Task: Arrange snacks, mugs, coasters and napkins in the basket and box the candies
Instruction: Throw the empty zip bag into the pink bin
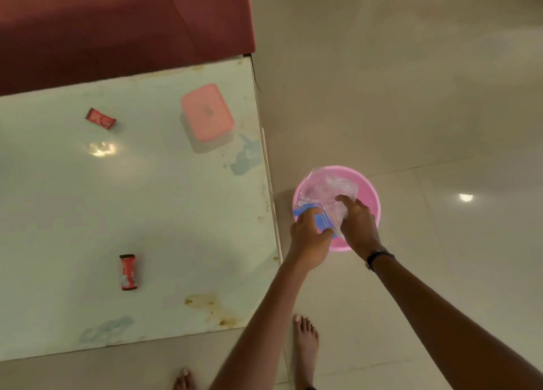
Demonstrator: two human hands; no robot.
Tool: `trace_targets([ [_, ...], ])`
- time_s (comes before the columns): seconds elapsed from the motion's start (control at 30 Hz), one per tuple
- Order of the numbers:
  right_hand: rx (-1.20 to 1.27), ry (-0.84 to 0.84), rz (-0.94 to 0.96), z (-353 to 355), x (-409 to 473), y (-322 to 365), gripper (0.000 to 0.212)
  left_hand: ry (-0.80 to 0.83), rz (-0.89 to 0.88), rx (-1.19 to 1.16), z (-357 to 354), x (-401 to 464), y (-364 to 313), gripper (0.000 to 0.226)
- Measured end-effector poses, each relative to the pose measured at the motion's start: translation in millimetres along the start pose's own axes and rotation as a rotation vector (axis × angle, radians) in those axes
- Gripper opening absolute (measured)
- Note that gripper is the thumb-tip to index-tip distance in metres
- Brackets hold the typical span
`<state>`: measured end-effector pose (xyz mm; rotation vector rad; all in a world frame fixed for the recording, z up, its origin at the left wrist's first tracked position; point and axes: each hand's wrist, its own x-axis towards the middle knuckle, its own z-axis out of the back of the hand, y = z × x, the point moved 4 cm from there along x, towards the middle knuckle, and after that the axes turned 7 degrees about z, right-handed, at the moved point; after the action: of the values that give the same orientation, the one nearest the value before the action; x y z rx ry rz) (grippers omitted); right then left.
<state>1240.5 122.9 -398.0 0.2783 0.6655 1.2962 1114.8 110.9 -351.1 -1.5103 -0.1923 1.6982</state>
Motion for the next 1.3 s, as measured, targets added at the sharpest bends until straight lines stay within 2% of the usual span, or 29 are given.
trace_targets([
  [0.1, -0.139, 0.112, -0.034, -46.7, 19.5, -25.8, 0.052, 0.007, -0.01, 0.099, -12.3, 22.5, 13.9, 0.045],
  [0.23, -0.394, 0.232, -0.052, -90.3, 34.5, -58.2, 0.032, -0.006, 0.037, 0.156, -22.9, 49.5, 31.2, 0.045],
  [0.37, -0.626, 0.301, -0.047, -120.4, 48.8, -84.2, 0.029, -0.004, 0.035, 0.144, -29.9, 64.8, 43.2, 0.044],
  [0.47, -0.636, 0.353, -0.114, -125.7, 60.7, -98.1, 0.032, -0.016, 0.018, 0.114, -30.5, 69.4, 46.5, 0.043],
  [0.53, -0.551, 0.433, -0.195, -118.3, 65.0, -97.7, 0.044, -0.02, -0.002, 0.087, -28.2, 67.1, 44.6, 0.041],
  [0.63, -0.509, 0.547, -0.195, -88.4, 64.7, -80.5, 0.055, -0.05, -0.06, -0.013, -15.8, 50.6, 33.6, 0.036],
  [0.7, -0.514, 0.534, -0.167, -58.5, 60.5, -63.7, 0.056, -0.077, -0.106, -0.069, -3.9, 35.0, 20.9, 0.034],
  [0.77, -0.466, 0.448, -0.136, -25.3, 49.4, -41.2, 0.055, -0.093, -0.145, -0.118, 8.6, 17.6, 6.9, 0.031],
  [0.9, -0.268, 0.2, -0.071, 39.2, 13.4, 35.3, 0.032, -0.136, -0.19, -0.186, 45.8, -21.6, -18.0, 0.027],
  [1.0, -0.224, 0.15, 0.068, 69.5, -15.0, 112.1, 0.025, -0.222, -0.206, -0.203, 91.5, -61.2, -33.2, 0.024],
  [1.1, -0.037, 0.105, 0.146, 91.2, -35.8, 193.4, 0.02, -0.285, -0.242, -0.224, 149.2, -111.9, -45.7, 0.023],
  [1.3, 0.081, 0.097, 0.366, 118.7, -87.1, 388.5, 0.025, -0.484, -0.331, -0.305, 298.9, -229.3, -57.1, 0.02],
])
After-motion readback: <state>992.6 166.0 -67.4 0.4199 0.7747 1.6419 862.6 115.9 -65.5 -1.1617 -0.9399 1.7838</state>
